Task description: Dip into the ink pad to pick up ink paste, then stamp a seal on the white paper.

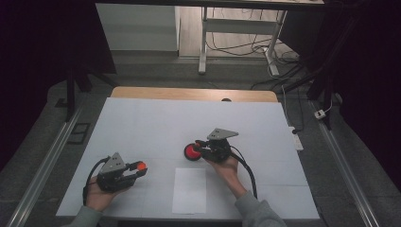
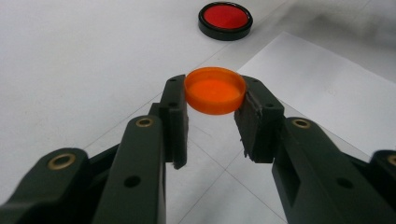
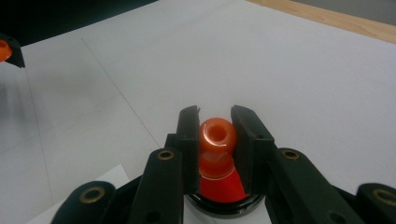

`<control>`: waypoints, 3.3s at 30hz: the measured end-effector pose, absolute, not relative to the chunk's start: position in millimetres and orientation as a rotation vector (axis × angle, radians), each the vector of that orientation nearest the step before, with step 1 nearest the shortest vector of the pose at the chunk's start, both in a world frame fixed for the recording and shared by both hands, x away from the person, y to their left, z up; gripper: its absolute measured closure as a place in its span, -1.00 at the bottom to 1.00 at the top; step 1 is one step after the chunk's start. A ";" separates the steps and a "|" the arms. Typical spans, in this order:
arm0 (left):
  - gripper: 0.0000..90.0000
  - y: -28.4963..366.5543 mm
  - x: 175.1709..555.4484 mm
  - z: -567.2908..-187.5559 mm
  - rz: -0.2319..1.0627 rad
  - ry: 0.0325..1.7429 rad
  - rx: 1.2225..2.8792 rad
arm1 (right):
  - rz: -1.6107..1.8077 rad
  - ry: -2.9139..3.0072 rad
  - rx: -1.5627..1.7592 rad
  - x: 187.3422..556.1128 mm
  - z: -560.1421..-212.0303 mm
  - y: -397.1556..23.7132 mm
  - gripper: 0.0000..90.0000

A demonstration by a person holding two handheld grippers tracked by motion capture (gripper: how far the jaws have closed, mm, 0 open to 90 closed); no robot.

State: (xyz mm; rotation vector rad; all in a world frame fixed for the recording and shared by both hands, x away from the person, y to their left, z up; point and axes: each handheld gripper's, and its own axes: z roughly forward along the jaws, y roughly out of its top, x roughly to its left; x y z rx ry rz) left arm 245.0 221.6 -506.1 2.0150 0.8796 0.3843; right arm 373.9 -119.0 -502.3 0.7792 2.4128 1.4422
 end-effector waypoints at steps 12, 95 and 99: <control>0.45 221.3 245.3 -506.4 0.386 0.882 2.018 | 1.446 2.407 0.760 367.5 -496.5 -123.0 0.61; 0.45 218.1 246.2 -509.3 0.377 0.886 2.029 | 1.495 2.574 0.529 295.5 -494.6 -129.8 0.60; 0.45 218.2 246.0 -509.4 0.377 0.885 2.029 | 1.488 2.586 0.523 294.3 -496.1 -128.3 0.60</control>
